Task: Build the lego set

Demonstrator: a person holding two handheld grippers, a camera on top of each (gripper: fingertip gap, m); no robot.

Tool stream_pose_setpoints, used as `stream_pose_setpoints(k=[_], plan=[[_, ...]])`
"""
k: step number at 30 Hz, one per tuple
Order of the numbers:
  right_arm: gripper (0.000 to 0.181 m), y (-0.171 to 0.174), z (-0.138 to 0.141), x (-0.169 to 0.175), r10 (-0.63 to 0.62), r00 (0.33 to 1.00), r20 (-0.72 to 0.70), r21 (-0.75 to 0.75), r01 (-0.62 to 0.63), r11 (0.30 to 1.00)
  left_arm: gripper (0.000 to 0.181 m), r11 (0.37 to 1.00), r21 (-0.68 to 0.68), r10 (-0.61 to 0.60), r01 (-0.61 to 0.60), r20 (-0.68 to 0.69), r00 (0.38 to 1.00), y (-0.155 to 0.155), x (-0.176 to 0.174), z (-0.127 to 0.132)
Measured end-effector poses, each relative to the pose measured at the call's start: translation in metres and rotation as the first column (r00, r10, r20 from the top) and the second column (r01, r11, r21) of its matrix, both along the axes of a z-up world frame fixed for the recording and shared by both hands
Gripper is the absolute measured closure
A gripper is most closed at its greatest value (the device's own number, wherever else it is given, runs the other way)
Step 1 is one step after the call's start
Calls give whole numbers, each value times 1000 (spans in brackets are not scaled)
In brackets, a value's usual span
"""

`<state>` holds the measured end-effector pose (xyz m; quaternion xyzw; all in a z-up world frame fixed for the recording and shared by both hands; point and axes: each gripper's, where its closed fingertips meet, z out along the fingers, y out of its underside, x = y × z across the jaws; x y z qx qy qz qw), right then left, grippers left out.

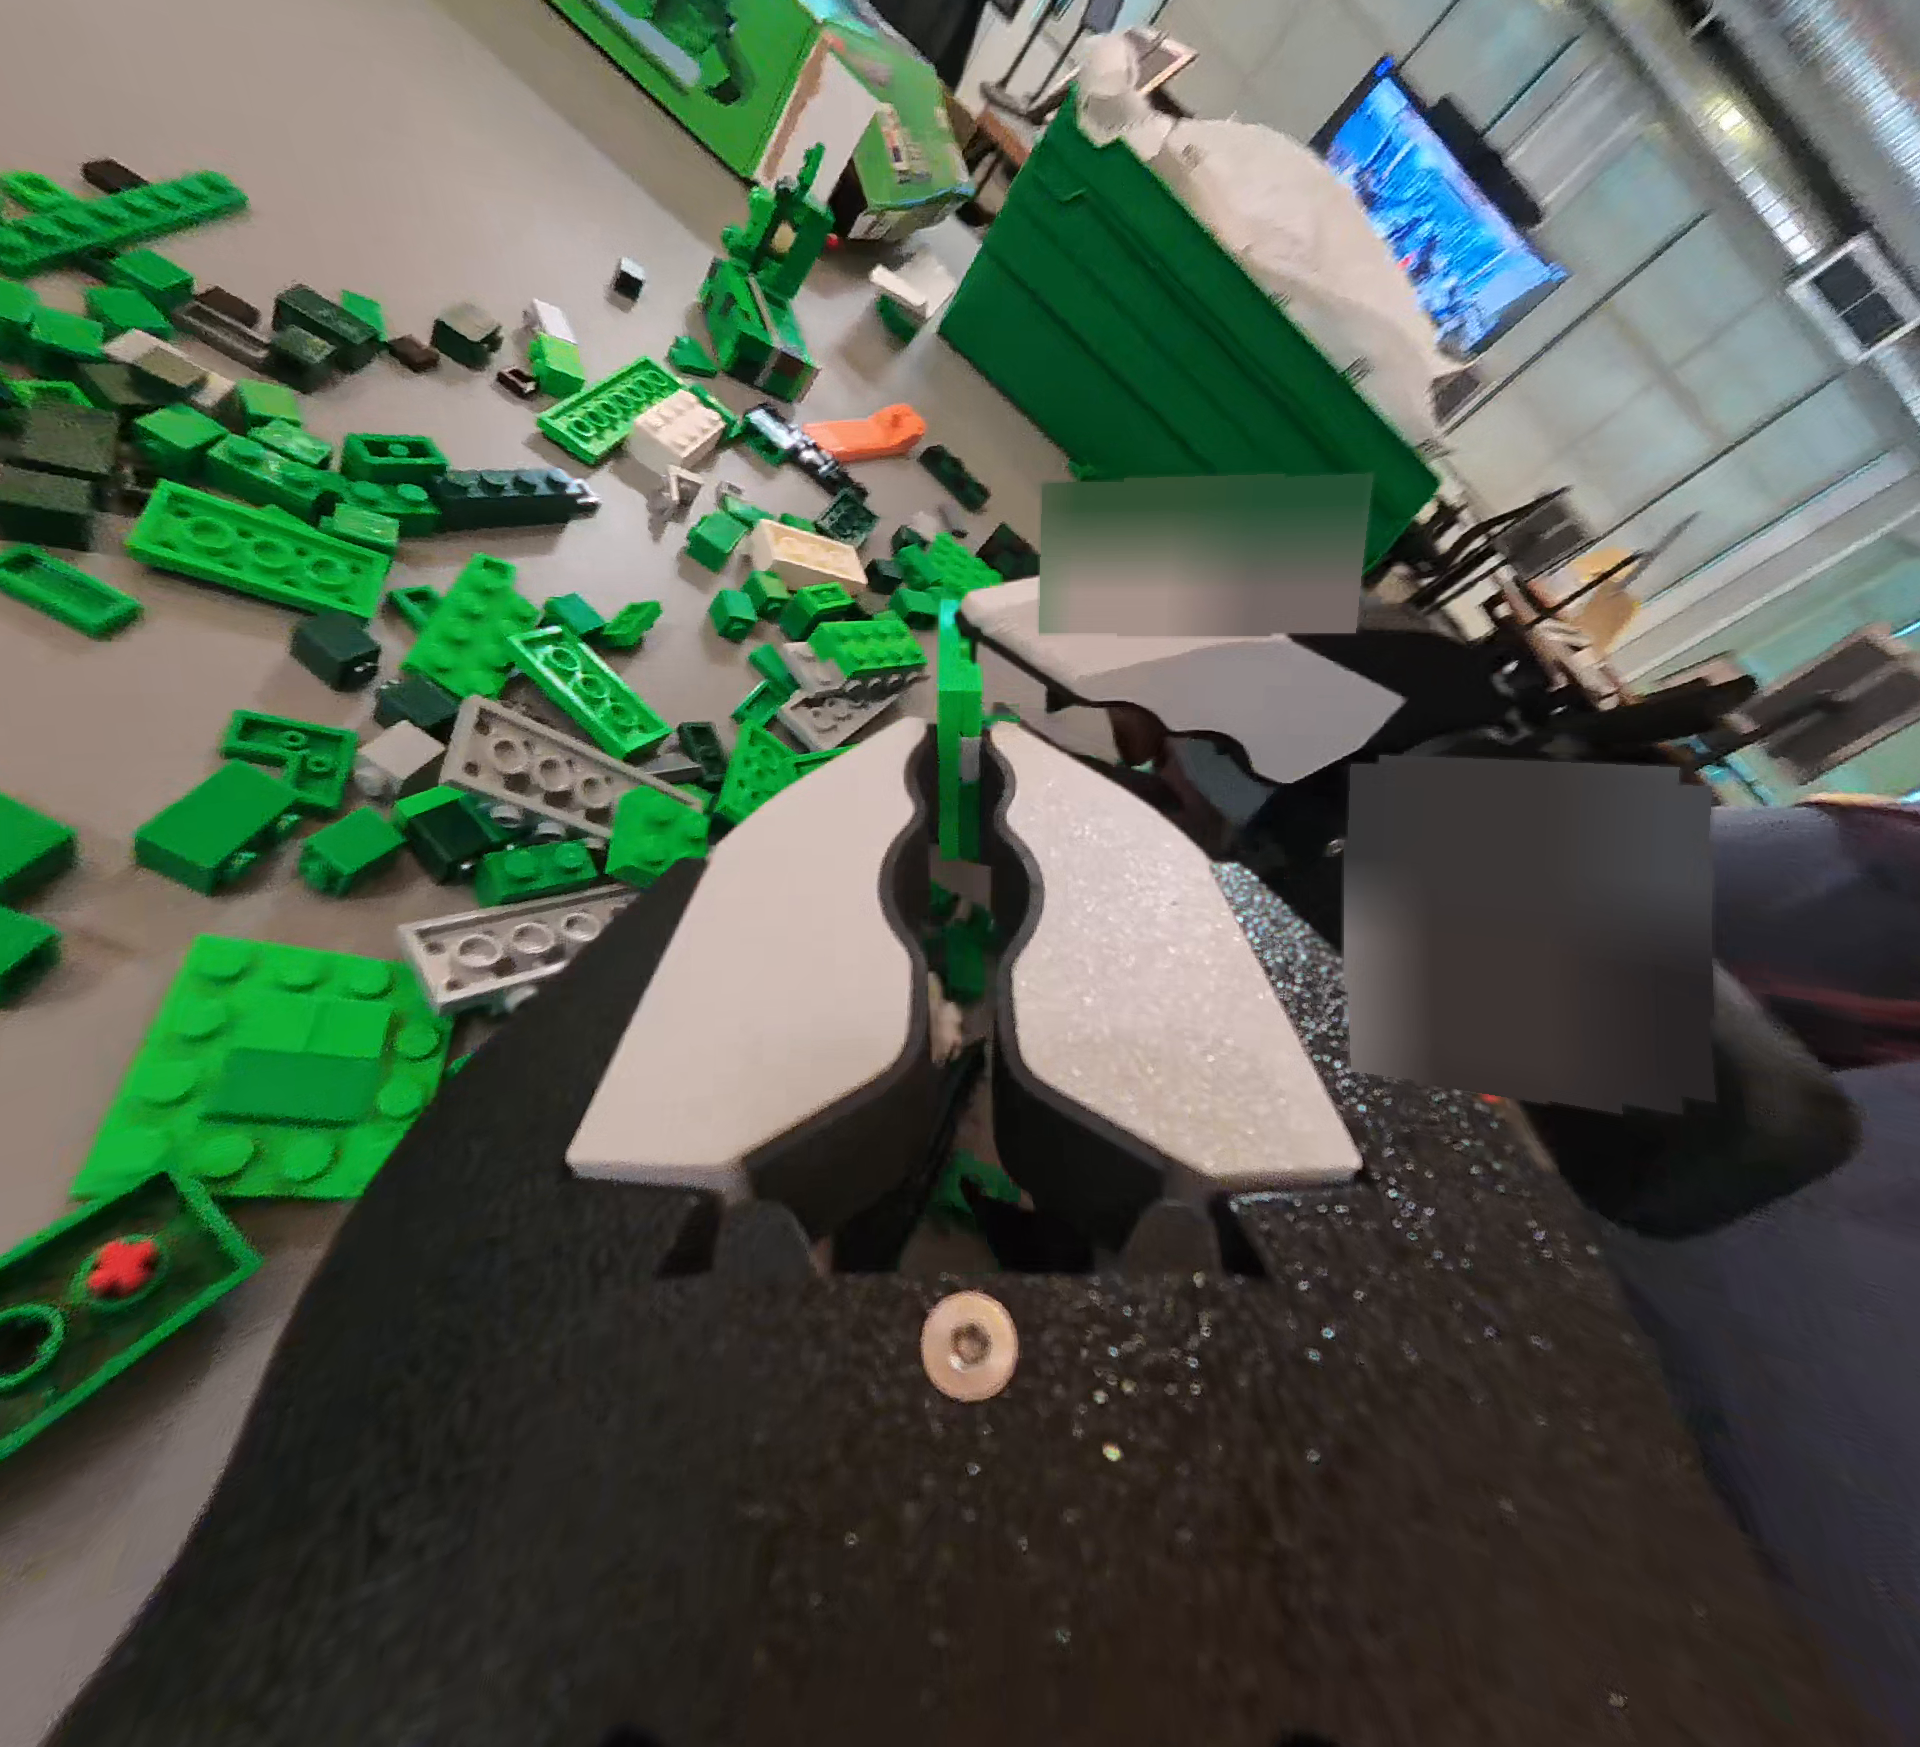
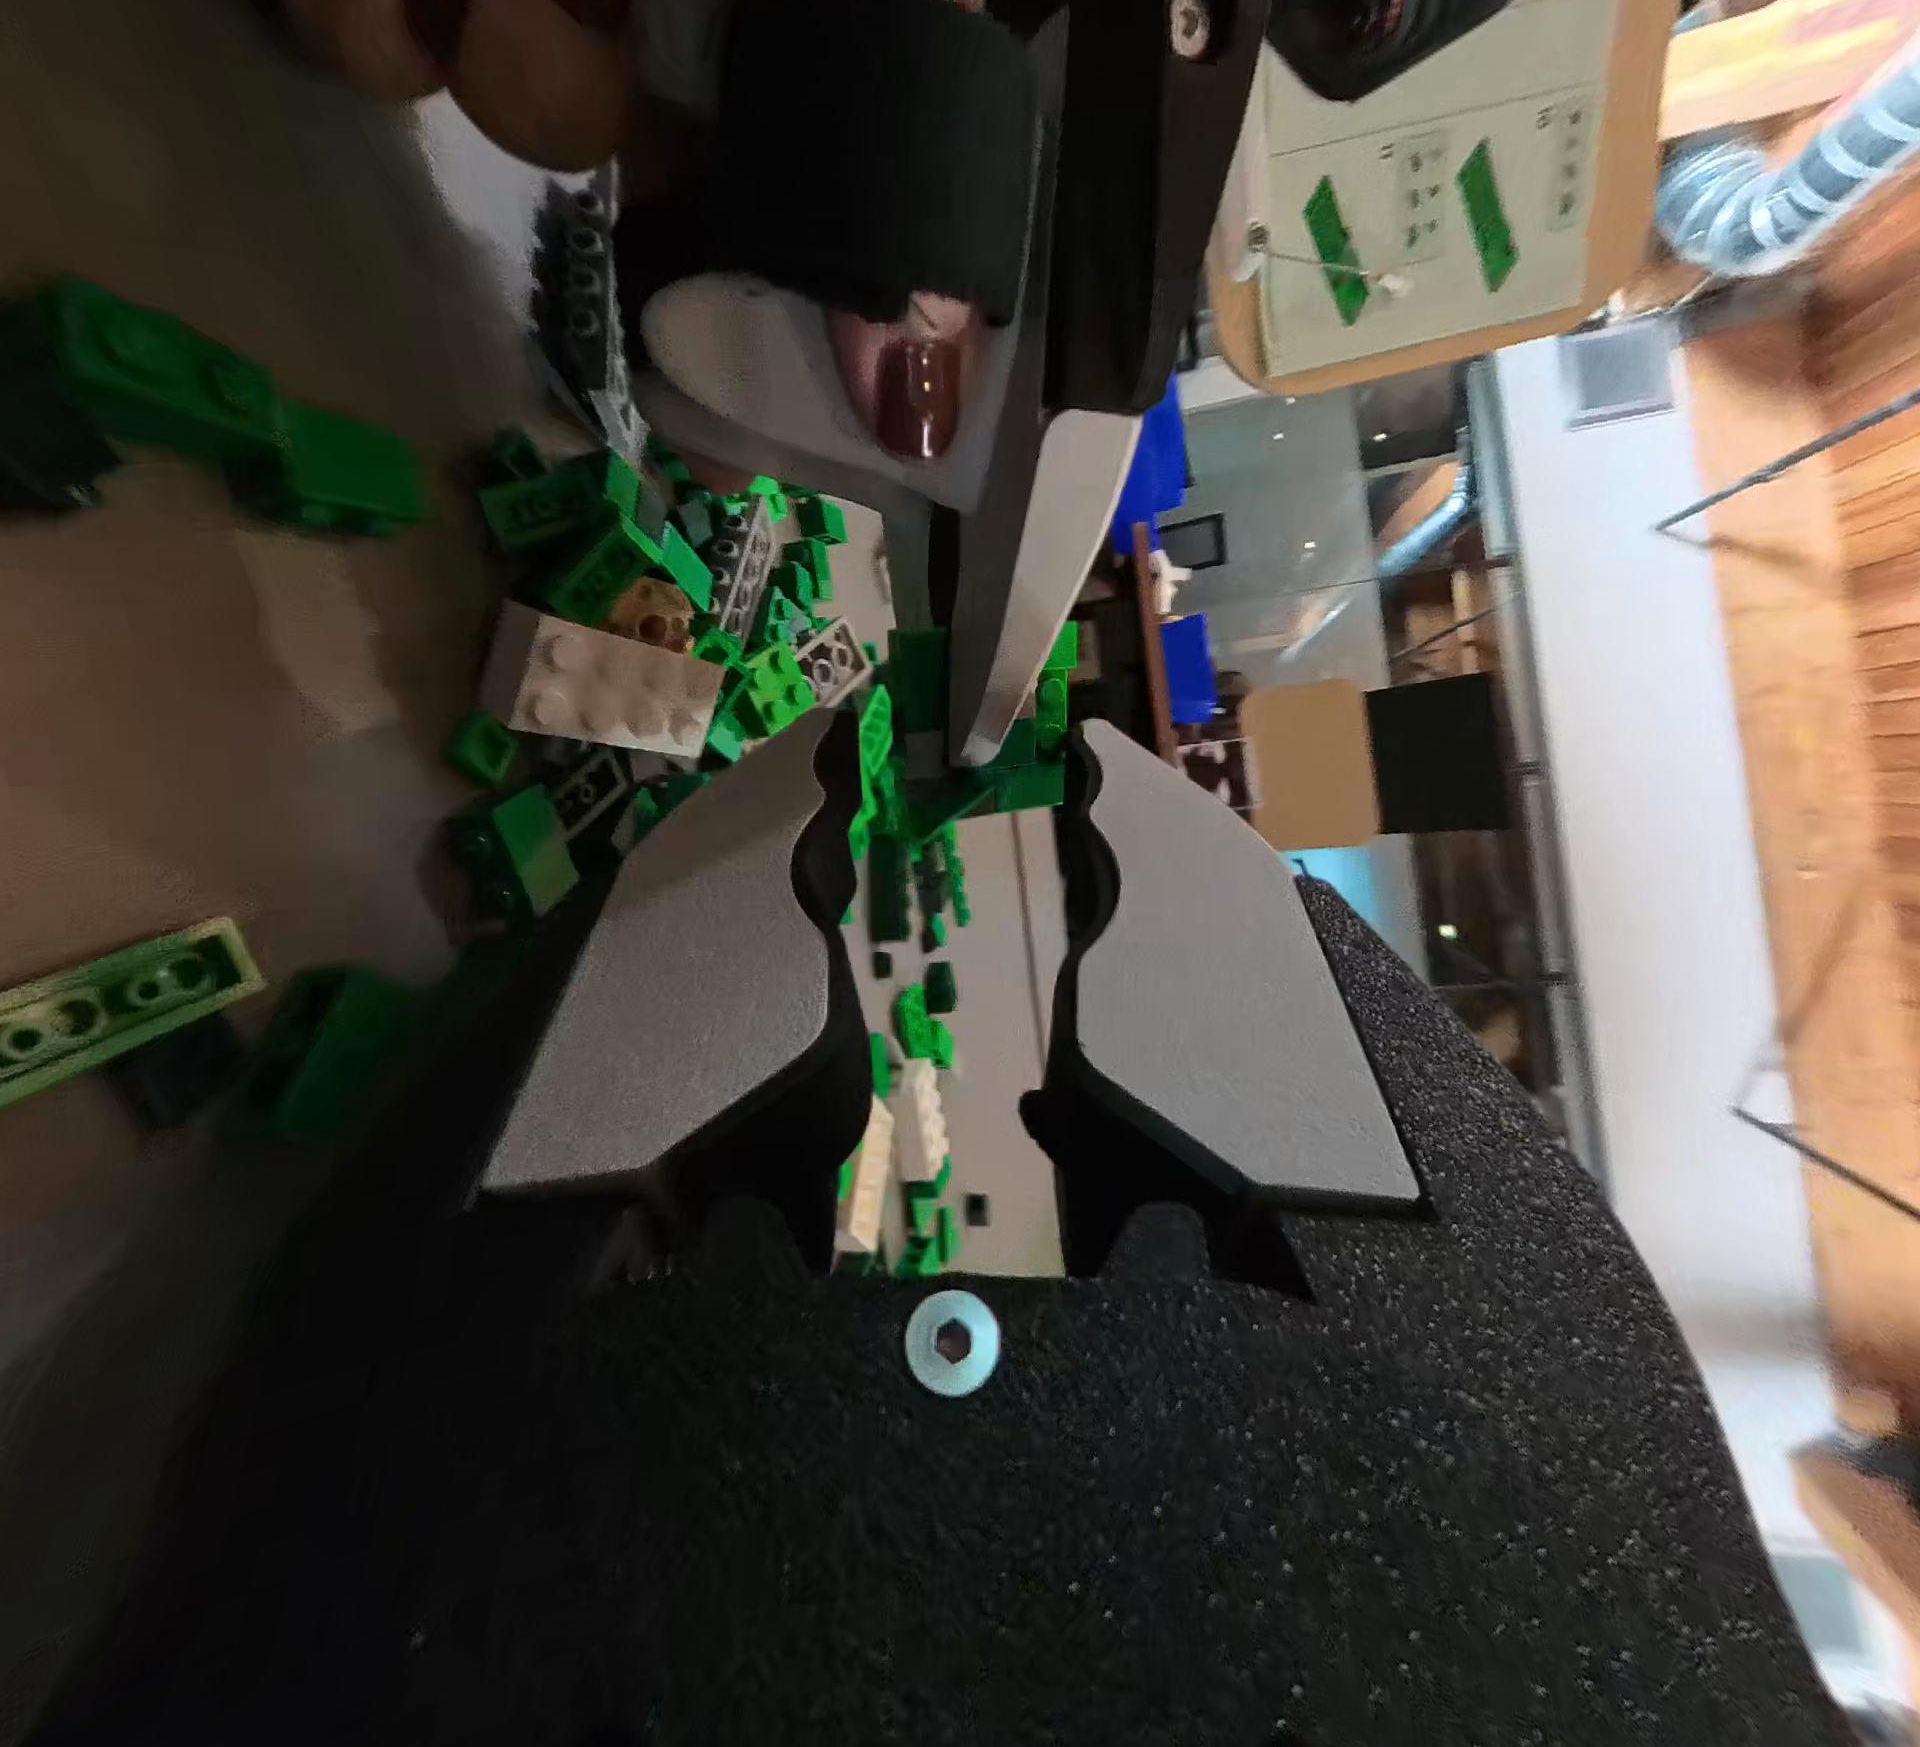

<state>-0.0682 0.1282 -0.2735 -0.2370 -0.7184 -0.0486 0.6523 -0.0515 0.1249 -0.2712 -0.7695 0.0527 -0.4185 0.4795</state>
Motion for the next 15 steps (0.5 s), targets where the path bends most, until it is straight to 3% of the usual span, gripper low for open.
stream_pose_setpoints(k=[1,6,11,15], plan=[[142,0,-1,0,0,1000,6,-22,0,1000,175,1000,0,5,-5,-18,1000,0,-1,-1],[139,-2,-4,0,6,1000,17,-100,-5,995,175,1000,-6,13,-13,-57,998,1,-2,-5],[134,4,0,3,-16,1000,-11,-161,14,987,175,999,-13,40,-40,-36,999,3,-10,-4],[130,6,-2,4,-12,1000,0,-214,12,977,175,1000,-30,-5,6,15,1000,-1,-9,-2]])
